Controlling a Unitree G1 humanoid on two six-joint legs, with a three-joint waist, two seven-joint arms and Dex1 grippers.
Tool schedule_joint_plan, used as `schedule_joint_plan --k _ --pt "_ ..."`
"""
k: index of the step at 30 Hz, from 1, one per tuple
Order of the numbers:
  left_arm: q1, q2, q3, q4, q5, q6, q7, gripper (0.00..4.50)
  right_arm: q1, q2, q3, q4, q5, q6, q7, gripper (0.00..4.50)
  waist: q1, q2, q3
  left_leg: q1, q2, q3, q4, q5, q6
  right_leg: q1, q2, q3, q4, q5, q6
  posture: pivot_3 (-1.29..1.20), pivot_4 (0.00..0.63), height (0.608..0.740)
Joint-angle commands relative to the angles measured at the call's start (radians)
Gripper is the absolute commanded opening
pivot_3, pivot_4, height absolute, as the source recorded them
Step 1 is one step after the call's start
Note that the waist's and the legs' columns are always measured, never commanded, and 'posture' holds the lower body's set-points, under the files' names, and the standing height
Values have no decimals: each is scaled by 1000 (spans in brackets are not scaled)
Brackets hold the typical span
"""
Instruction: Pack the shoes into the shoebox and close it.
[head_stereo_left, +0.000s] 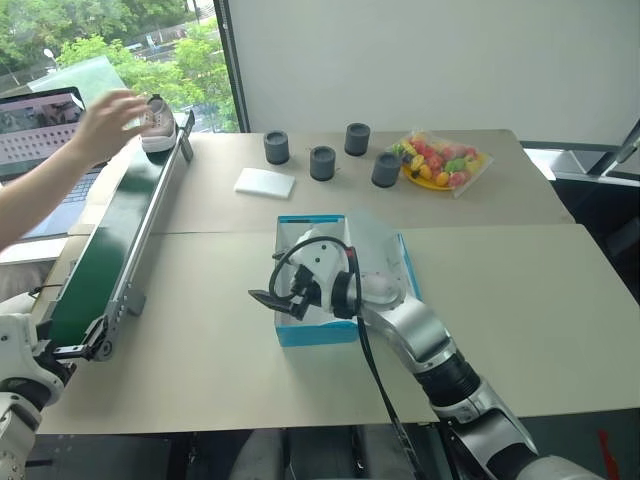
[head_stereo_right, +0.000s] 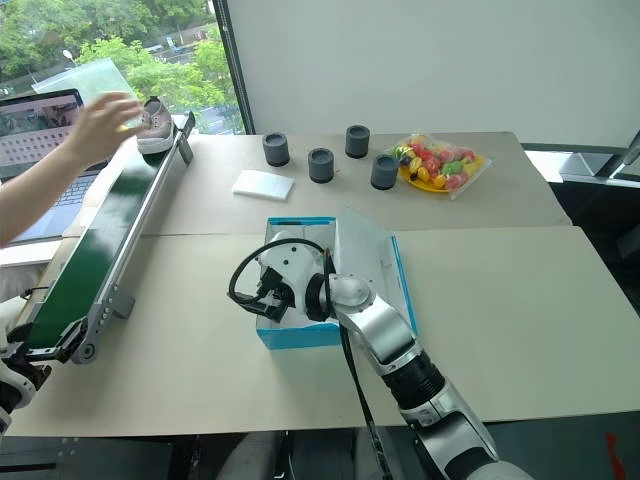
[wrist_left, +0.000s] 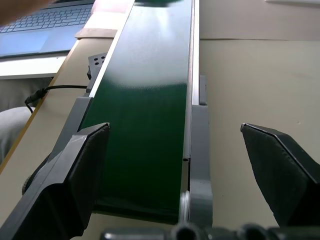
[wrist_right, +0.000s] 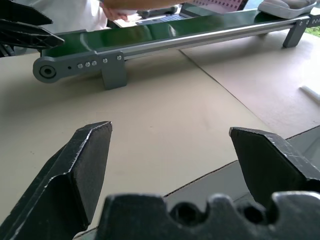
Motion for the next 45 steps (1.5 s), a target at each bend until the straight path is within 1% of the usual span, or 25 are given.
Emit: schedule_joint_plan --k 1,12,23,37,45 --pt "1 14 -1 -9 12 -15 1 4500 5 14 -19 -20 1 -21 1 4476 0 0 0 0 0 0 0 0 0 0 0 0 0 0 0 0 150 736" --pt "7 18 -5 23 27 -26 -11 4500 6 32 -26 4 -27 -33 -22 4476 0 0 0 0 1 0 0 0 0 0 0 0 0 0 0 0 150 736" --pt "-24 16 8 61 34 -38 4 4500 -2 43 -40 36 -57 -61 -23 4476 0 -1 -1 0 1 0 0 0 0 0 0 0 0 0 0 0 150 736" --pt "-61 26 -10 121 64 -59 11 4500 1 51 -50 32 -71 -62 -32 4476 0 -1 -1 0 1 0 0 0 0 0 1 0 0 0 -1 0 150 736" --pt "-74 19 -17 124 74 -61 10 4500 0 53 -49 32 -72 -65 -34 4476 -1 -1 -1 0 1 0 0 0 -1 0 1 0 0 0 -1 0 150 736"
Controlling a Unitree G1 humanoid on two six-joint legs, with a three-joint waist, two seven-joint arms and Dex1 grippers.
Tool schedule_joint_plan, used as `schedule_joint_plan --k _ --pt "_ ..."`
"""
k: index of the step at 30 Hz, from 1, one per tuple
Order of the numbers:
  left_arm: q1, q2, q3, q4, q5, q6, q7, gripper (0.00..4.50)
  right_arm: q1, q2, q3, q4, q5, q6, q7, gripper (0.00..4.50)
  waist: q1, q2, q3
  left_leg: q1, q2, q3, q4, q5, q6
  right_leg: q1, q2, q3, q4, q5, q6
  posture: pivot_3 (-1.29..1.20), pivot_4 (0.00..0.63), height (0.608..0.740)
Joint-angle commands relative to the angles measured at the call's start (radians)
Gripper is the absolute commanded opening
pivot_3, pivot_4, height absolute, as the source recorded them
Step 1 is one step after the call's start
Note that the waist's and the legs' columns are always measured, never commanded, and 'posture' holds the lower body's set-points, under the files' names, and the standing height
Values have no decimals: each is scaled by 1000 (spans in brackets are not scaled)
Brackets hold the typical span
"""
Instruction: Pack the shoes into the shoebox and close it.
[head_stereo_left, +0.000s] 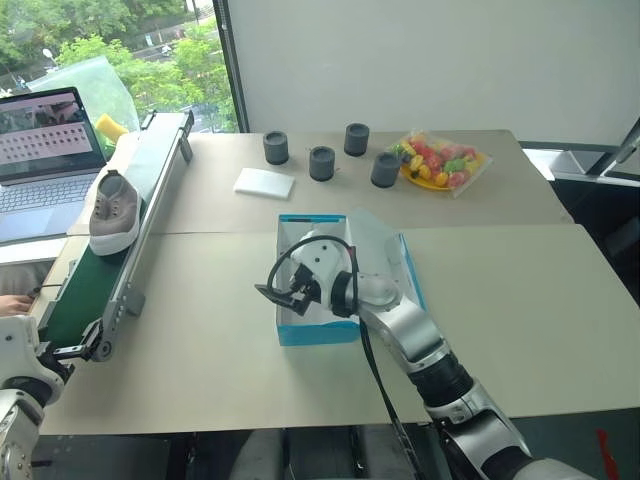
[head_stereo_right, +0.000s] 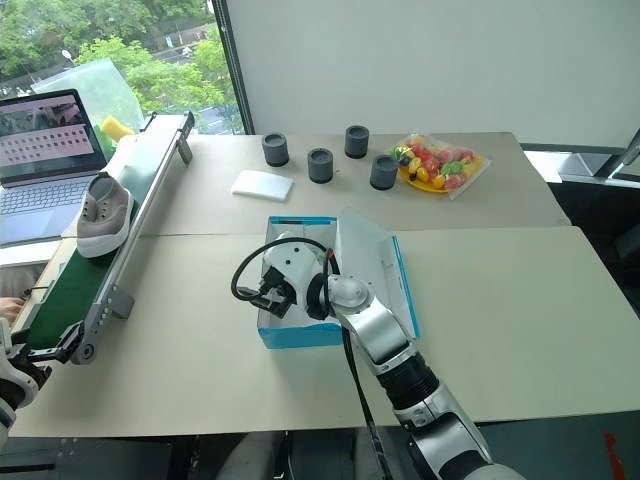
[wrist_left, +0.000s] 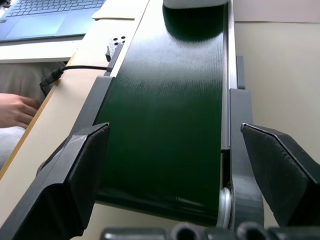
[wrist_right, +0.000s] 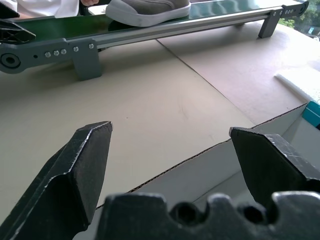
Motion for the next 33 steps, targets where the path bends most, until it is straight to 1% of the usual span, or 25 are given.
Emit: schedule_joint_plan --k 1,21,27,31,33 --pt "0 16 6 -6 8 -23 0 4500 -12 12 -21 -23 1 -30 -2 4476 -1 0 0 0 0 0 0 0 0 0 0 0 0 0 0 0 150 736" --pt "-16 22 2 20 7 -32 -9 4500 -3 16 -28 -40 3 -18 -12 4476 0 0 0 0 0 0 0 0 0 0 0 0 0 0 0 0 150 736" --pt "-21 24 2 20 5 -44 -15 2897 -5 19 -36 -42 5 -14 -15 4500 3 0 0 1 0 0 0 0 0 0 0 0 0 0 0 0 150 736" --pt "-24 27 1 21 1 -43 -10 2347 -5 20 -39 -41 4 -13 -14 4500 6 0 0 2 0 0 0 0 0 1 0 0 1 0 0 0 150 736" --pt "-27 28 -2 21 1 -38 -5 2294 -6 20 -40 -39 3 -13 -15 4500 4 0 0 2 0 0 0 0 0 1 0 0 1 0 -1 0 150 736"
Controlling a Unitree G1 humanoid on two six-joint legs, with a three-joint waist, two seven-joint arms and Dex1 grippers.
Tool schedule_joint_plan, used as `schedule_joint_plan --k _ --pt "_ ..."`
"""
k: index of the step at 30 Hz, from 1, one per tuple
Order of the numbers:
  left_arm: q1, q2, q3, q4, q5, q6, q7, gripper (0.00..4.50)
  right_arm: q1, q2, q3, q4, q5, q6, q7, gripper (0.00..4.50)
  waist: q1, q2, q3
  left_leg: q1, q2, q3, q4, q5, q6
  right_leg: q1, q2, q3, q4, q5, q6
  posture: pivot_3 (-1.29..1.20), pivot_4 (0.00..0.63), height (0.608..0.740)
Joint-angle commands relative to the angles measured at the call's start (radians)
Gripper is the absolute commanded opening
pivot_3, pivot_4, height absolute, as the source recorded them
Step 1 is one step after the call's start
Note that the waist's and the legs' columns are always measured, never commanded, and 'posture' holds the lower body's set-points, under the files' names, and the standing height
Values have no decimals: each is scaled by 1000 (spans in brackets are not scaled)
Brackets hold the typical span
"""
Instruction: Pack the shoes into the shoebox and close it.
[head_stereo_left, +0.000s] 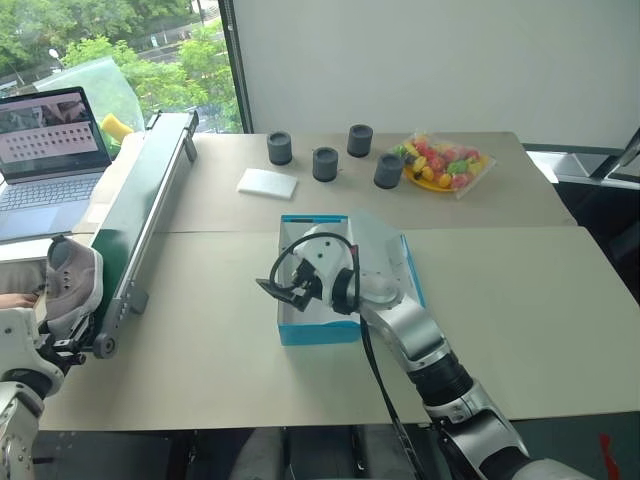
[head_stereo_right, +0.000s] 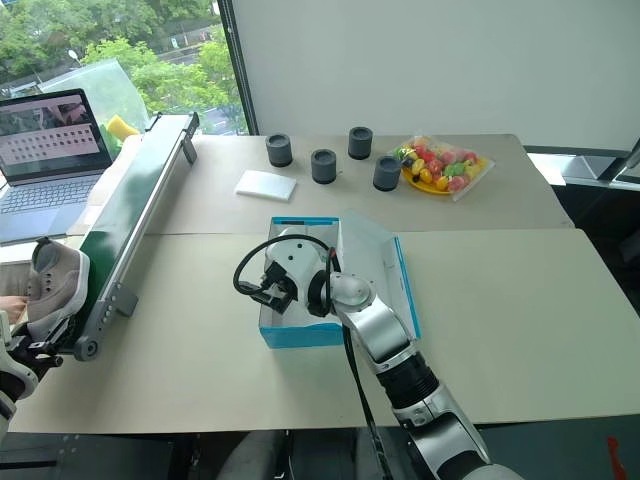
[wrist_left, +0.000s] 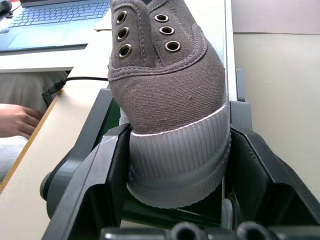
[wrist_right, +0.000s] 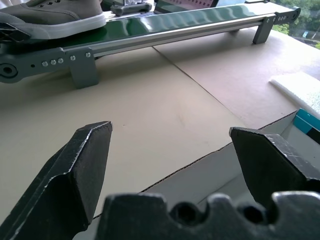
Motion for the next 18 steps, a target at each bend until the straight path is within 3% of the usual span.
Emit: schedule_joint_plan --k 1,18 --pt "-8 10 4 -7 2 -1 12 2294 -7 10 -16 -37 3 -11 -6 4500 -1 0 0 0 1 0 0 0 0 0 1 0 0 0 0 0 150 736" --pt "-35 -4 -10 -14 6 -12 60 2294 -19 12 -40 -23 6 -10 -20 4500 -2 0 0 0 2 0 0 0 0 0 2 0 0 1 -1 0 150 736"
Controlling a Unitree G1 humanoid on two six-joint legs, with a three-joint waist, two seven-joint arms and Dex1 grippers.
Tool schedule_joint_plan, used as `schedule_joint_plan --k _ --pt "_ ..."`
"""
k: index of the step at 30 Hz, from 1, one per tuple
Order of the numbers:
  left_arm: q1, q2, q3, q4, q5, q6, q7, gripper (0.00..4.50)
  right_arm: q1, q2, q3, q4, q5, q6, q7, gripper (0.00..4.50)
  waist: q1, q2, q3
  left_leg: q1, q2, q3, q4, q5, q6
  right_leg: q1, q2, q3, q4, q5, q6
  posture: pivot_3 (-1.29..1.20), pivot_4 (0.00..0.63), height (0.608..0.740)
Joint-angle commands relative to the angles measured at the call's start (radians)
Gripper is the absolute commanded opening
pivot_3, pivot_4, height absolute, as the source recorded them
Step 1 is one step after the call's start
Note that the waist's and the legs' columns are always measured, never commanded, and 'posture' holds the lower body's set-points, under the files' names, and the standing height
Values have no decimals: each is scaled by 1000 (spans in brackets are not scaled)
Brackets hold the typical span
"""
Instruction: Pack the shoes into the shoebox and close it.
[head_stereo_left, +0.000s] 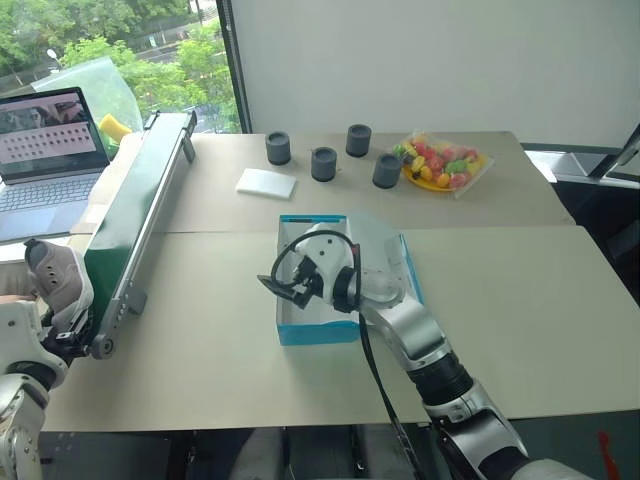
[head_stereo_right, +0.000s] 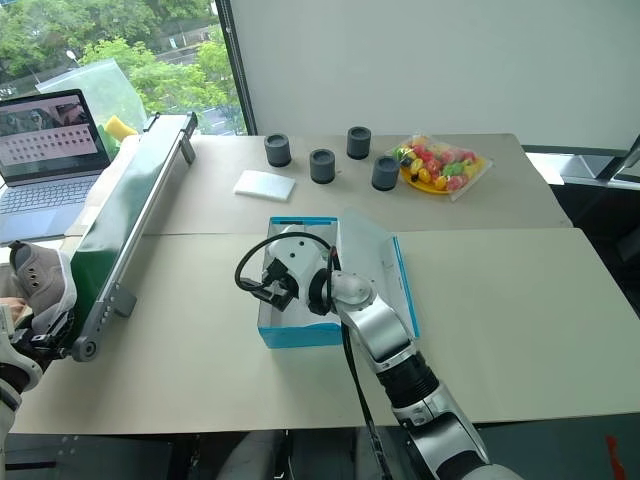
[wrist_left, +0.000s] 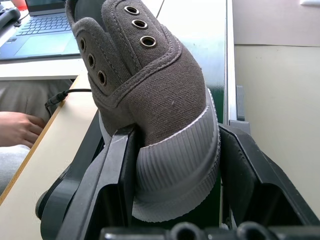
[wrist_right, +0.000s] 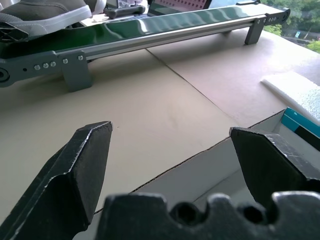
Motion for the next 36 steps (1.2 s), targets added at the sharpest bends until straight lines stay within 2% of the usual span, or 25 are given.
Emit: schedule_joint_plan --k 1,7,10,19,24,27,32,35,36 --pt "-3 -1 7 -13 3 -20 7 2111 -18 8 -24 -24 6 -9 -5 4500 0 0 0 0 0 0 0 0 0 0 0 0 0 0 0 0 150 736" --pt "-7 0 1 -6 0 -33 0 856 -16 9 -27 -29 7 -5 -10 4500 -5 0 0 0 1 1 0 0 0 0 1 0 0 0 0 0 150 736" --pt "-11 3 -1 -2 1 -32 1 458 -16 8 -31 -30 7 -3 -11 4500 -6 0 0 0 2 1 0 0 0 -1 1 0 0 0 0 0 150 736" --pt "-21 7 -6 2 16 -24 20 375 -14 10 -35 -31 7 1 -15 4500 -5 0 0 0 2 1 0 0 0 -1 1 1 0 0 -1 0 150 736" --pt "-124 -64 13 -88 68 -73 211 375 -22 12 -45 -16 10 1 -18 4500 -3 -1 0 0 2 1 0 0 0 0 2 0 0 1 -1 0 150 736" --pt "-141 -91 -11 -165 101 -80 257 375 -28 13 -50 -5 6 1 -24 4500 -3 -5 -2 -1 3 1 0 0 -1 -1 3 0 0 1 -2 0 150 736" --pt "-154 -123 -225 -356 209 -52 303 375 -53 64 -111 38 51 67 -74 4500 3 -5 -2 -1 3 1 0 -1 -2 -1 3 1 -1 1 -2 0 150 736" --pt "-162 -139 -337 -415 242 -28 302 375 -97 145 -237 77 156 215 -135 4500 3 -5 -2 -1 3 1 0 -1 -2 -1 3 2 -1 1 -2 0 150 736" --pt "-165 -144 -413 -444 254 -21 286 375 -133 188 -332 109 248 320 -171 4500 2 -5 -2 -1 3 1 0 -1 -2 -1 4 3 0 1 -2 0 150 736"
